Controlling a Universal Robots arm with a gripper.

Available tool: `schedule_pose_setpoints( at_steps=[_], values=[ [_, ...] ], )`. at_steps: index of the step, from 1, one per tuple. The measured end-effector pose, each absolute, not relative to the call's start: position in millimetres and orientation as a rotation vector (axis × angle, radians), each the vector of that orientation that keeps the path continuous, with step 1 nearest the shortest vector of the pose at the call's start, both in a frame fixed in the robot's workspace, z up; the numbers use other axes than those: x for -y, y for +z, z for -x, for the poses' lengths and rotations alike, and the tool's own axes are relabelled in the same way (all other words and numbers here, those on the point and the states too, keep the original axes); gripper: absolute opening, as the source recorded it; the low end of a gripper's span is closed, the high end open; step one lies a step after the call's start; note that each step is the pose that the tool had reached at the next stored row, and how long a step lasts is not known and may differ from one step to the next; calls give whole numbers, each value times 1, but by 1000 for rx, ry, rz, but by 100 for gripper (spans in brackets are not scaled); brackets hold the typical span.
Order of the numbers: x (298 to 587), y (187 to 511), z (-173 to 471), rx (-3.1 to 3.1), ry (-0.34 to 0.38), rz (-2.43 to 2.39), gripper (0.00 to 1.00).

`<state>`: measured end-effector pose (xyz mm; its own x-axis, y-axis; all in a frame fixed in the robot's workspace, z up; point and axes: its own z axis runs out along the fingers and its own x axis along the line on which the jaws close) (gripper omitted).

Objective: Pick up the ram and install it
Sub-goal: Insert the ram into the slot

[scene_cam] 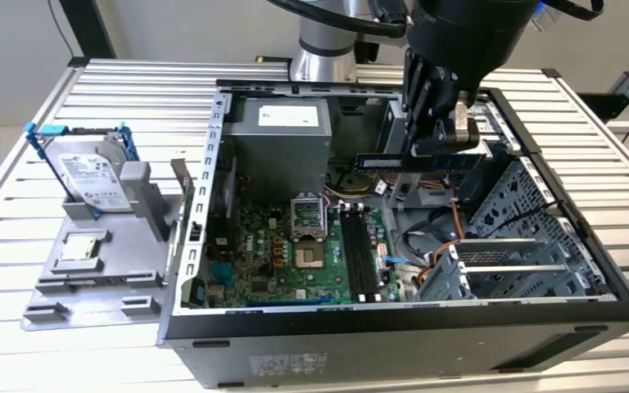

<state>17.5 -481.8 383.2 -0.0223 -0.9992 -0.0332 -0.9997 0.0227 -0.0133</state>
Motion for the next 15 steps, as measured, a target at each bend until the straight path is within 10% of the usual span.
schedule_pose_setpoints(
  at_steps=[15],
  values=[
    [482,383,-18,-2226,29,2177,0]
  ],
)
